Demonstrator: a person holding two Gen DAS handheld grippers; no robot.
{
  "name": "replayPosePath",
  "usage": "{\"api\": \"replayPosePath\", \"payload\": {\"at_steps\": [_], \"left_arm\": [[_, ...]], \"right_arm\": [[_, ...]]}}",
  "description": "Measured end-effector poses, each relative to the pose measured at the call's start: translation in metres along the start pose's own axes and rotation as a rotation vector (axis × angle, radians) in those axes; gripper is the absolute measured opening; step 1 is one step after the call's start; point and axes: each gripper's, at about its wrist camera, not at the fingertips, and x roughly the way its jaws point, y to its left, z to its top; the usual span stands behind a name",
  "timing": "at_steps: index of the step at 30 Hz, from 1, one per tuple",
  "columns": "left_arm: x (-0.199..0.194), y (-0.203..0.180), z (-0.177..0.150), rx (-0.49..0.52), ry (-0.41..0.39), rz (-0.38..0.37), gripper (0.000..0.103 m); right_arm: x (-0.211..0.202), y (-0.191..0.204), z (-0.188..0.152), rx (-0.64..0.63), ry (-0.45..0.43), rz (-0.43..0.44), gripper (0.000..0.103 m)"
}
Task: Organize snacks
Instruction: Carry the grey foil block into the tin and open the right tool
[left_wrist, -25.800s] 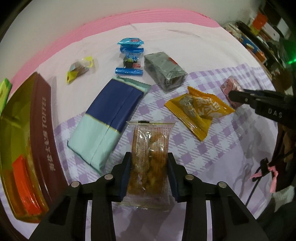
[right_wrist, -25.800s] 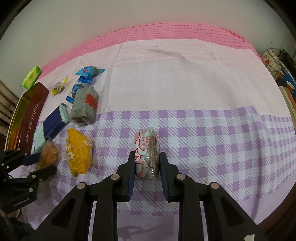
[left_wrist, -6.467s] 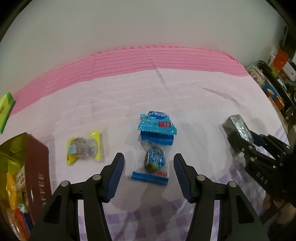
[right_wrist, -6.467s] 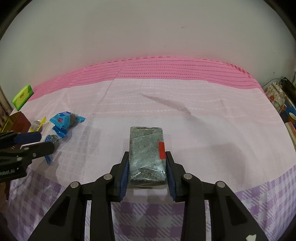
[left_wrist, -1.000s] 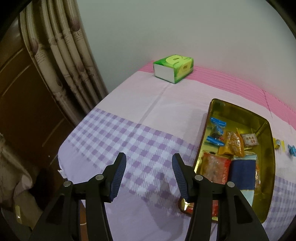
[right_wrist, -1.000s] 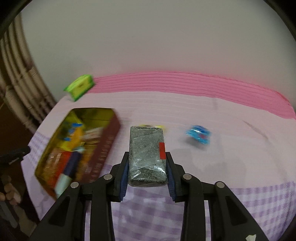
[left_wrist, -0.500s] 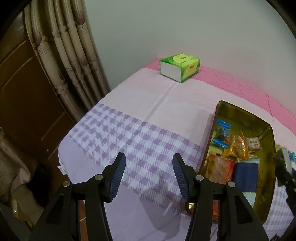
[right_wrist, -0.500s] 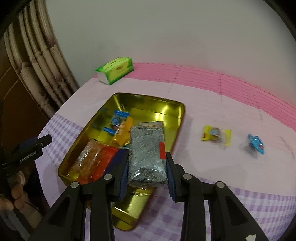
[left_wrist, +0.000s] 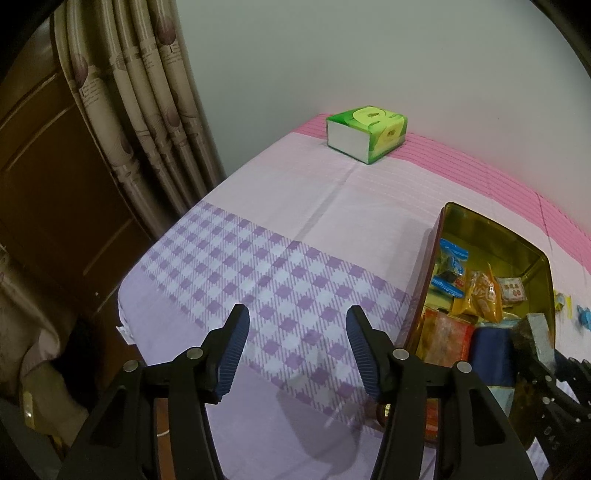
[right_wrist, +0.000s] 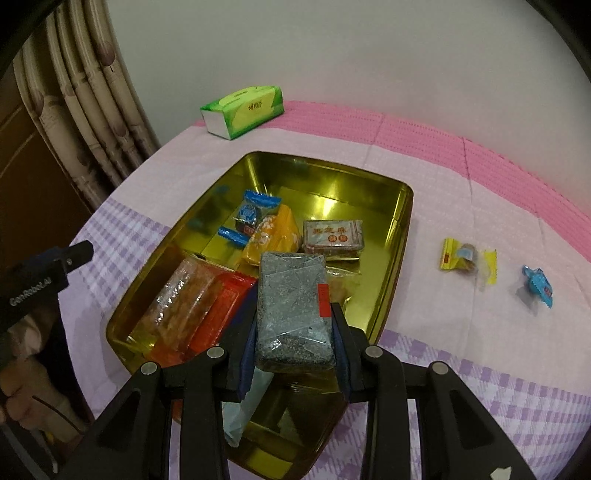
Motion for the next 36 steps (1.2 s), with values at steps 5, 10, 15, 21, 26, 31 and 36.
{"api": "replayPosePath", "payload": {"at_steps": [5, 10, 15, 21, 26, 31, 36], "left_arm": [[0.0, 0.0, 0.0, -0.002, 0.001, 0.002, 0.057], [0.0, 0.0, 0.0, -0.001, 0.006, 0.001, 0.057], [0.001, 0.0, -0.001, 0.002, 0.009, 0.001, 0.057], [0.001, -0.001, -0.001, -0.001, 0.01, 0.004, 0.057], [0.001, -0.001, -0.001, 0.0, 0.009, 0.003, 0.057], [0.0, -0.001, -0.001, -0.003, 0.006, 0.004, 0.057], [0.0, -0.002, -0.001, -0.002, 0.008, 0.005, 0.057]], "right_arm": [[0.007, -0.001, -0.001, 0.005, 0.009, -0.007, 0.032], [0.01, 0.002, -0.002, -0.002, 0.015, -0.009, 0.033], [0.011, 0.002, -0.002, -0.001, 0.021, 0.001, 0.033], [0.011, 0.001, -0.002, 0.005, 0.02, 0.012, 0.035], [0.007, 0.0, -0.002, 0.01, 0.006, 0.016, 0.037], [0.0, -0.004, 0.001, 0.023, -0.015, 0.02, 0.045], [-0.006, -0.005, 0.003, 0.021, -0.036, 0.019, 0.045]]}}
